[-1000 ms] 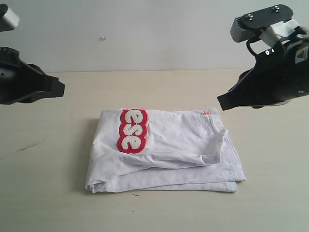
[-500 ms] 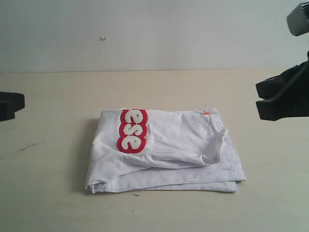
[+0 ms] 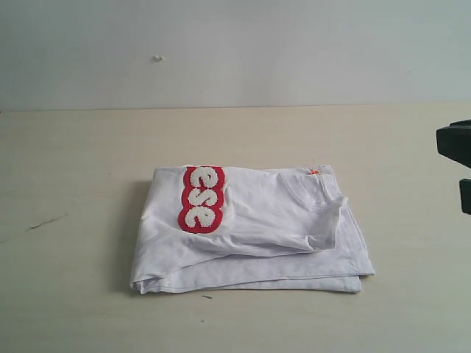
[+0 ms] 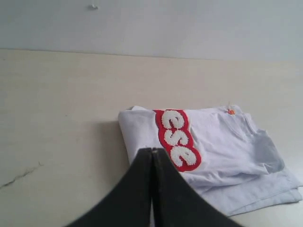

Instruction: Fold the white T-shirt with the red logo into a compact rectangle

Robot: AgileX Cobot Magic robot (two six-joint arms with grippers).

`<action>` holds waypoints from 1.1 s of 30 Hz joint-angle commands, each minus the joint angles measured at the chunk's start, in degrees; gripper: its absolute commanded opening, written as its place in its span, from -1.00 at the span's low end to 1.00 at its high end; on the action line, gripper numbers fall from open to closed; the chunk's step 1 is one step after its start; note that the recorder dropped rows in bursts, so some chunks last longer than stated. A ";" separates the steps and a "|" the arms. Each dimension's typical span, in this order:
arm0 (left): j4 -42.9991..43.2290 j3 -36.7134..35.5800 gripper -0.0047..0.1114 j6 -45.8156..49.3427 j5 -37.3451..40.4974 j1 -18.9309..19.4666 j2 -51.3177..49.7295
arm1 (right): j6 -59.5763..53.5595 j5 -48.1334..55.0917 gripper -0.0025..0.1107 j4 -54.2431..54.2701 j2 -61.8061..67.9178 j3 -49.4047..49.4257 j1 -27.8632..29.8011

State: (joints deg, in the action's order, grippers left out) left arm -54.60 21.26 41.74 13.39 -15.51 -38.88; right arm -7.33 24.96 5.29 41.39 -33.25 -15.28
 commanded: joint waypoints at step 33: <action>0.39 -2.73 -0.92 2.12 1.24 6.49 7.31 | -0.09 2.32 -0.72 1.60 -2.23 0.43 0.01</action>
State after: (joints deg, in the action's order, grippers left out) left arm -54.38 19.07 43.11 15.22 -11.31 -33.90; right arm -7.33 27.39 6.68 39.40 -33.10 -15.28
